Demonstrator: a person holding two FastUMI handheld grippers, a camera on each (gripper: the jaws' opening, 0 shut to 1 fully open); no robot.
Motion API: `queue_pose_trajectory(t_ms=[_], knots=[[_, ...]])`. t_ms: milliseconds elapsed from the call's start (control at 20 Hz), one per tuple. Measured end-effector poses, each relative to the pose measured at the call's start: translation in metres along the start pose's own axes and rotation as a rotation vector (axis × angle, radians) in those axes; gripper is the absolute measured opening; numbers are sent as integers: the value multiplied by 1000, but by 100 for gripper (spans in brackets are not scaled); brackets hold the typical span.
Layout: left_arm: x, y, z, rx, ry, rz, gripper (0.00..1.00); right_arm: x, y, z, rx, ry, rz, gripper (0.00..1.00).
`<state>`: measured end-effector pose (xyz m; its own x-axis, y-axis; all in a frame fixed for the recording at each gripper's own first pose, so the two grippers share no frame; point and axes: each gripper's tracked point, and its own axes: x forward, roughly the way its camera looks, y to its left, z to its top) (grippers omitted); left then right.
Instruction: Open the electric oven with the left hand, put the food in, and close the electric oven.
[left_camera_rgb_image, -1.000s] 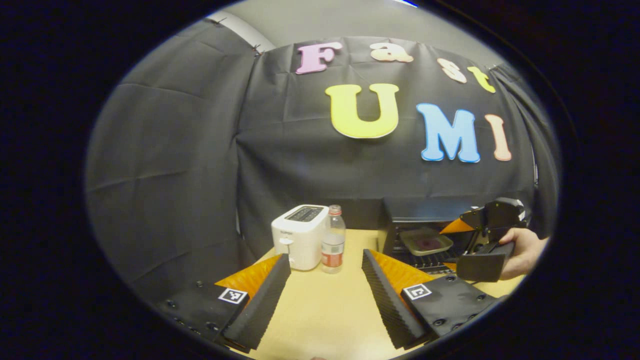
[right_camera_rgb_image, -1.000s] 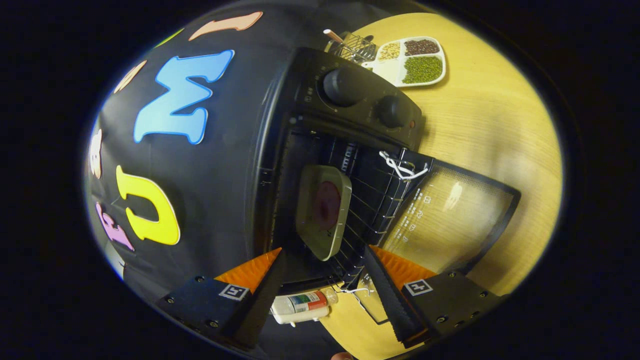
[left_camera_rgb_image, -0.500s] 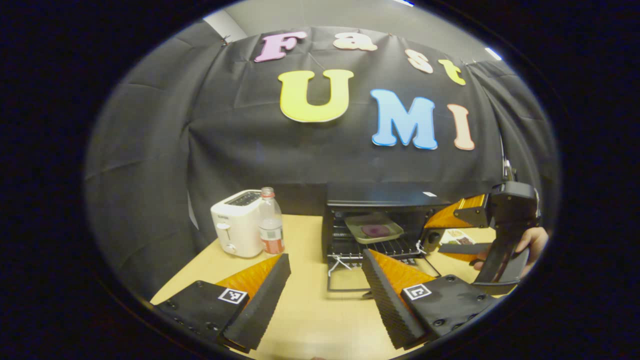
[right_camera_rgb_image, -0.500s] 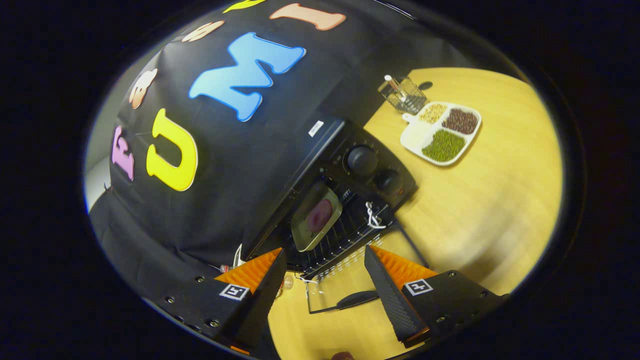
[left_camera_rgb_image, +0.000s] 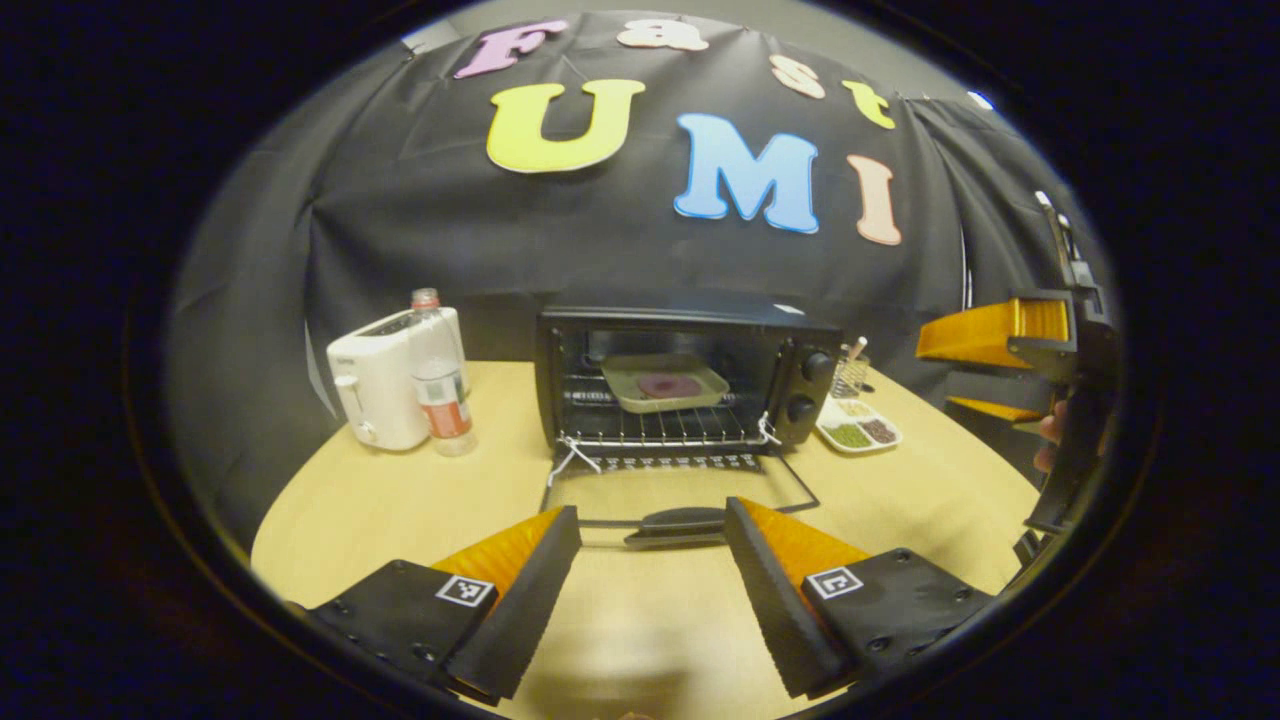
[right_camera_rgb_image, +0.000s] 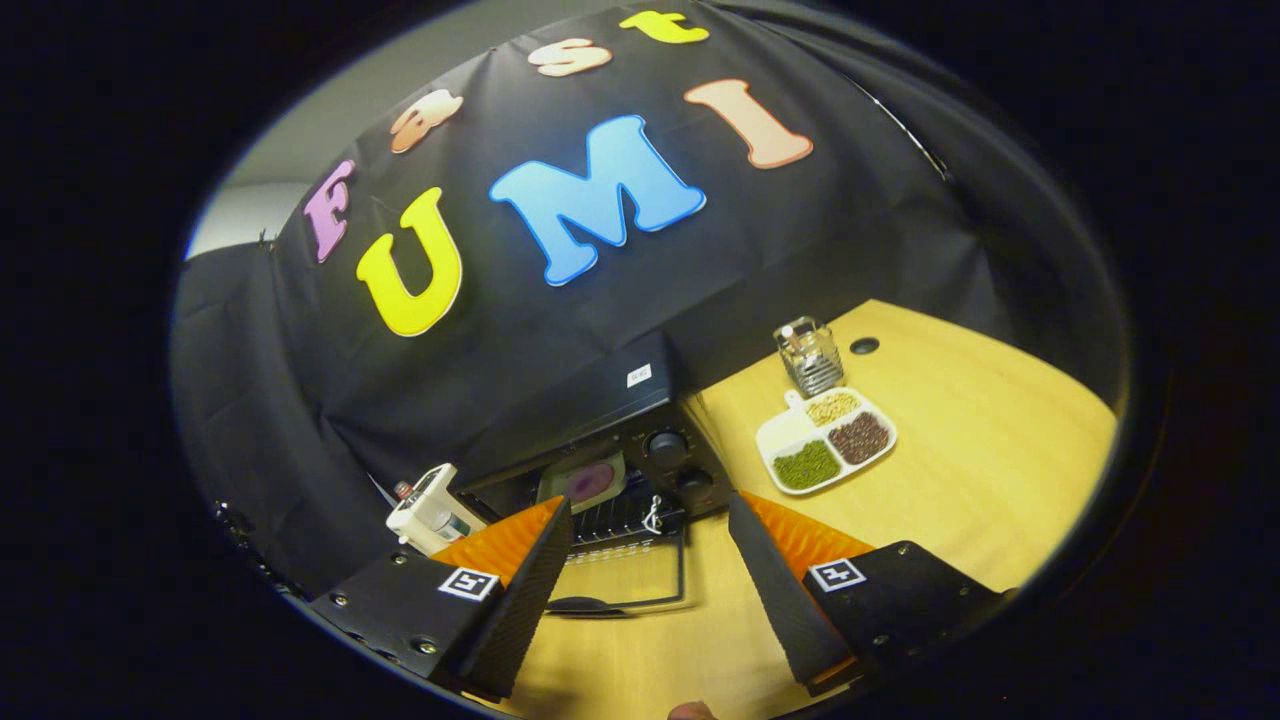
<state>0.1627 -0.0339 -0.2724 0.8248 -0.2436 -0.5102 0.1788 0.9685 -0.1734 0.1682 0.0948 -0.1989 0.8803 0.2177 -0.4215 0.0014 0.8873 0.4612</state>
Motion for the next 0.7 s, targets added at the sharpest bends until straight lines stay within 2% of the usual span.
queue_pose_trajectory(t_ms=[150, 250, 300, 400, 450, 700], knots=[[14, -16, -18, -12, 53, -31, 100, -21, -5, 28, -109, -78, -9, 97], [26, -22, -32, -22, 97, -39, 91, -35, -10, 49, -191, -150, -35, 97], [34, -24, -40, -23, 124, -38, 100, -43, -14, 58, -234, -181, -53, 97], [46, -25, -59, -22, 182, -34, 98, -55, -17, 74, -300, -220, -89, 97], [50, -25, -66, -24, 206, -34, 100, -61, -18, 80, -321, -239, -105, 98], [77, -25, -87, -27, 269, -27, 98, -84, -31, 101, -415, -308, -194, 97]])
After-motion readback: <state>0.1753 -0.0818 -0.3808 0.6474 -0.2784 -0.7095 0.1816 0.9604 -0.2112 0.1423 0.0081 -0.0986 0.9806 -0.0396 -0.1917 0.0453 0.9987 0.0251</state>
